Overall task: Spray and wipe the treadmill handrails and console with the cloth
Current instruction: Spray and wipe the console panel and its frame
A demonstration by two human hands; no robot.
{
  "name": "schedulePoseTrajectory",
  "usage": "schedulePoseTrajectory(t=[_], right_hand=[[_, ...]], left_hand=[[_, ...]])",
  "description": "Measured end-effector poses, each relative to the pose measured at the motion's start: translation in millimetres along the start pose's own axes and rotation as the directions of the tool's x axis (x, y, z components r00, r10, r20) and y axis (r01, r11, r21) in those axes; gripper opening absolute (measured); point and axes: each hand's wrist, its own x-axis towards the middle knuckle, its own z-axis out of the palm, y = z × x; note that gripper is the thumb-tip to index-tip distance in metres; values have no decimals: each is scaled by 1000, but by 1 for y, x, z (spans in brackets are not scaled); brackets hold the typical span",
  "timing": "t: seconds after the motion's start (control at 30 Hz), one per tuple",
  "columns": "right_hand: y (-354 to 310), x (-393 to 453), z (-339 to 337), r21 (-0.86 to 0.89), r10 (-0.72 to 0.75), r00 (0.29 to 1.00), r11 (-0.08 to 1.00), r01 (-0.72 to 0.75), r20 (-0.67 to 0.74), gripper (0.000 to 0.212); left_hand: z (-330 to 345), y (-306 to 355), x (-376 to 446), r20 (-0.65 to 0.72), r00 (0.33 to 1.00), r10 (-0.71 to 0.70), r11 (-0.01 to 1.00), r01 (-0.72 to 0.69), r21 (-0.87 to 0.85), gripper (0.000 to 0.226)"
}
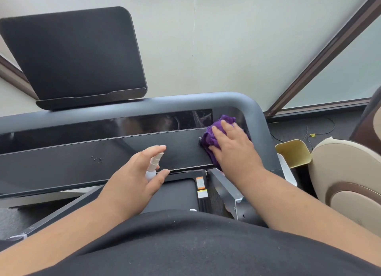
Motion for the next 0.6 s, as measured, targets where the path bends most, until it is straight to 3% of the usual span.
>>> schedulePoseTrajectory(t=[0.13, 0.27, 0.37, 0.6], right_hand=[[-20, 0, 2, -8, 4, 1000, 1000, -4, -6, 58], [-65, 2, 9, -17, -267, 960, 963, 269, 90, 61], [-84, 4, 12, 29, -366, 922, 930, 366, 128, 62], [-35, 4, -5, 13, -205, 977, 979, 205, 58, 67]], left_hand=[[-1, 0, 0, -26, 1000, 15, 1000, -16, -17, 58], [-3, 2, -4, -67, 997, 36, 997, -40, -61, 50], [0, 4, -4, -88, 995, 53, 995, -60, -78, 47], [-11, -6, -12, -155, 988, 28, 991, -48, -128, 45]])
